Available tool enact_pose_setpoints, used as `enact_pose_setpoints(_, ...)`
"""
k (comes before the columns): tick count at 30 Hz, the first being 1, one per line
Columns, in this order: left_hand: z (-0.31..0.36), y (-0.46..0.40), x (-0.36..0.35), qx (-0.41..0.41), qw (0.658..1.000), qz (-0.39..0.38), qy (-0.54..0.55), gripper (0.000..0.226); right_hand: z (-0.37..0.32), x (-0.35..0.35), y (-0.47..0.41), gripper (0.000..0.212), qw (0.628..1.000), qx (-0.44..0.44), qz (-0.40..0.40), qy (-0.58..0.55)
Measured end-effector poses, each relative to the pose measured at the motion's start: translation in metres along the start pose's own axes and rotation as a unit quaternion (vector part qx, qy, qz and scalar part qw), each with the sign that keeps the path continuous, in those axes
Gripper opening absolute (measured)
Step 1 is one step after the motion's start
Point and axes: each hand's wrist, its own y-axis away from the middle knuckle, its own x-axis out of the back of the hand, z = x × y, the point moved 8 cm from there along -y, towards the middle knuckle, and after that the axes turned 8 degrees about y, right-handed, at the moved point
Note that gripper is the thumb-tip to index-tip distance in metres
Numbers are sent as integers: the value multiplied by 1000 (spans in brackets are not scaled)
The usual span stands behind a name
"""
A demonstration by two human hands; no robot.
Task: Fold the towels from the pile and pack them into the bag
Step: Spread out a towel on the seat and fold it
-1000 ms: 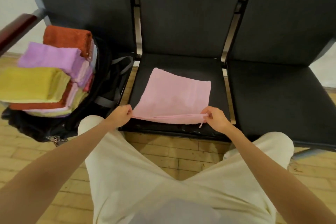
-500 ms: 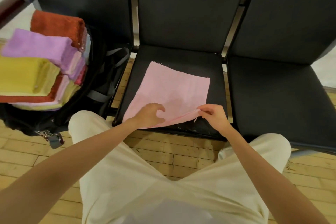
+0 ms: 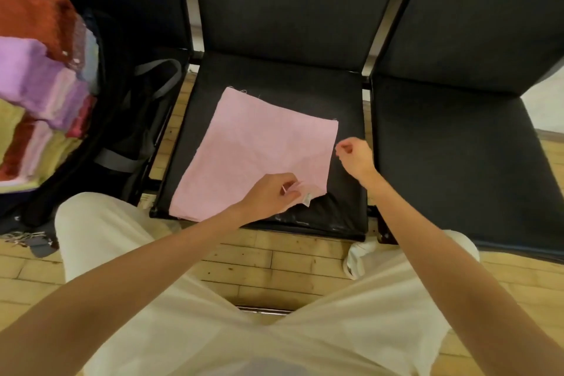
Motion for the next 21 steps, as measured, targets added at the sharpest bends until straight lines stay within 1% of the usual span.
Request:
enact_pose_setpoints(2,-6,0,3,25,1000,5,18,17,2,1,-33,26,999,-18,8,34)
enact_pose_setpoints(5,-16,-1,0,73,995,-13,68,20,1,-6,-71,32,996,-42,13,80)
enact_pose_setpoints(8,-23,-2,-5,121,986,-39,109,12,2,-21,-86,46,986,-87,16,141)
enact_pose_setpoints(10,-26,-2,-10,146,980,-63,122,14,1,-28,-84,54,977,-106,19,182)
enact_pose_setpoints(11,-27,-1,-14,160,975,-81,131,17,0,-30,-82,53,974,-106,19,200)
enact_pose_setpoints(13,-31,1,-22,190,963,-116,150,16,1,-31,-80,46,971,-101,13,217)
enact_pose_setpoints(15,-30,4,-29,202,957,-141,151,18,3,-29,-80,37,971,-90,12,221)
enact_pose_setpoints(17,-25,7,-37,205,950,-166,164,22,5,-21,-81,31,975,-71,31,209)
enact_pose_setpoints(19,-20,8,-44,214,941,-179,190,25,10,-9,-81,26,984,-66,64,151)
enact_pose_setpoints(21,-19,8,-45,231,931,-171,224,29,14,1,-82,22,991,-83,82,65)
